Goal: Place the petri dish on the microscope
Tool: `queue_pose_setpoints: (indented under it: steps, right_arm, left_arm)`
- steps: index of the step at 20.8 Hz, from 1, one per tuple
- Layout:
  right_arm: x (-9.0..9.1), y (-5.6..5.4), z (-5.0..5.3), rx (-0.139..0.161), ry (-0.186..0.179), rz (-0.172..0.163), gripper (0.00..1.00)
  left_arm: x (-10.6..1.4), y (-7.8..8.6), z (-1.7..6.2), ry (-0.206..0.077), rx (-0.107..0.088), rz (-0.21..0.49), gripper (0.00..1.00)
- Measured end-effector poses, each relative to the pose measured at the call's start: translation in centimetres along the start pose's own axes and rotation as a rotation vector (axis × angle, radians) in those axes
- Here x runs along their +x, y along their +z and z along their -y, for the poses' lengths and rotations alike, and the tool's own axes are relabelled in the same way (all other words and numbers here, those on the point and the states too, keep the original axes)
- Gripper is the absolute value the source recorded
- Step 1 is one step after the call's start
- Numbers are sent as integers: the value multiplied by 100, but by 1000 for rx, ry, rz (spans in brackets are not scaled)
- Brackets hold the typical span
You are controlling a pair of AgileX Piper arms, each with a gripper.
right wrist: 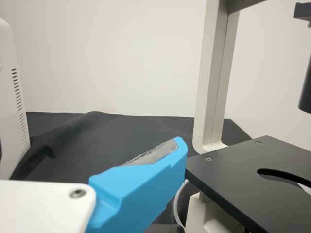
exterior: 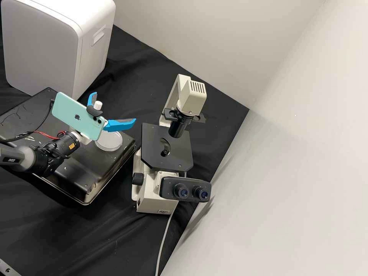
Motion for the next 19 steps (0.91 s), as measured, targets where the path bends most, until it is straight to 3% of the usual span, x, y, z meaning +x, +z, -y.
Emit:
queue_pose_setpoints:
  steps: [10,19]
  right_arm:
    - [-21,10,9,0,-1,1,100]
    - [-333,81,58,10,18,-12,100]
  left_arm:
    - [0,-3,0,0,-1,-5,100]
    - [0,-3,0,0,-1,-5,100]
